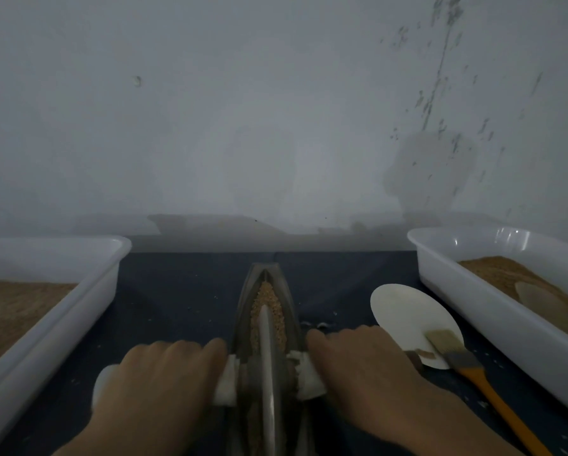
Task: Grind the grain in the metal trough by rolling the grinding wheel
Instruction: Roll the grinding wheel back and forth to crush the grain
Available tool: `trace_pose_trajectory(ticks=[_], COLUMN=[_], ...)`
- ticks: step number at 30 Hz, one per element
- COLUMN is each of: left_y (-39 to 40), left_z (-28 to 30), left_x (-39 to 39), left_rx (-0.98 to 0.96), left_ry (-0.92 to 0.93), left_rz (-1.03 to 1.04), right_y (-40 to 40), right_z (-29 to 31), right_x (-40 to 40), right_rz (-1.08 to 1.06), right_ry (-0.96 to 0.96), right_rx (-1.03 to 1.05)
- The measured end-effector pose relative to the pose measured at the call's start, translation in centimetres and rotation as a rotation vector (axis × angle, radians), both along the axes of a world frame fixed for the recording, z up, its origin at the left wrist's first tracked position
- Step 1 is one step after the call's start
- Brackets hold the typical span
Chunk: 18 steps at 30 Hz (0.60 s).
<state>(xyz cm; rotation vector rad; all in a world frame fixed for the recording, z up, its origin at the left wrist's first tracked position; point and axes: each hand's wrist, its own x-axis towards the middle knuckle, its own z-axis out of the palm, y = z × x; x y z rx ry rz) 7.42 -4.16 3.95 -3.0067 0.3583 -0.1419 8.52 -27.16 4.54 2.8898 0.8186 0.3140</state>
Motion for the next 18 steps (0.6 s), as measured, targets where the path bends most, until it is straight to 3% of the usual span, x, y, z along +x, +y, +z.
trace_pose_trajectory(ticks=[3,10,15,18], left_y=[-0.2,-0.4,-0.3,-0.3], left_z=[-0.3,-0.9,-0.3,0.4], left_x=[1.5,5.9,4.3,1.9], left_rx=[0.053,-0.034,-0.046,-0.056], left_ry=[-0.119,-0.253,-0.154,0.032], left_rz=[-0.01,-0.009,-0.02,-0.005], right_y=[0.2,0.6,0.4,0.2], right_z=[-0.1,-1.1,-0.3,-0.1], right_x=[1.5,7.0,5.1,2.2], right_rz=[-0.036,-0.06,-0.042,-0.008], right_ry=[0.005,-0.144,-0.079,0.018], right_rx=[0.012,0.014,0.011,0.015])
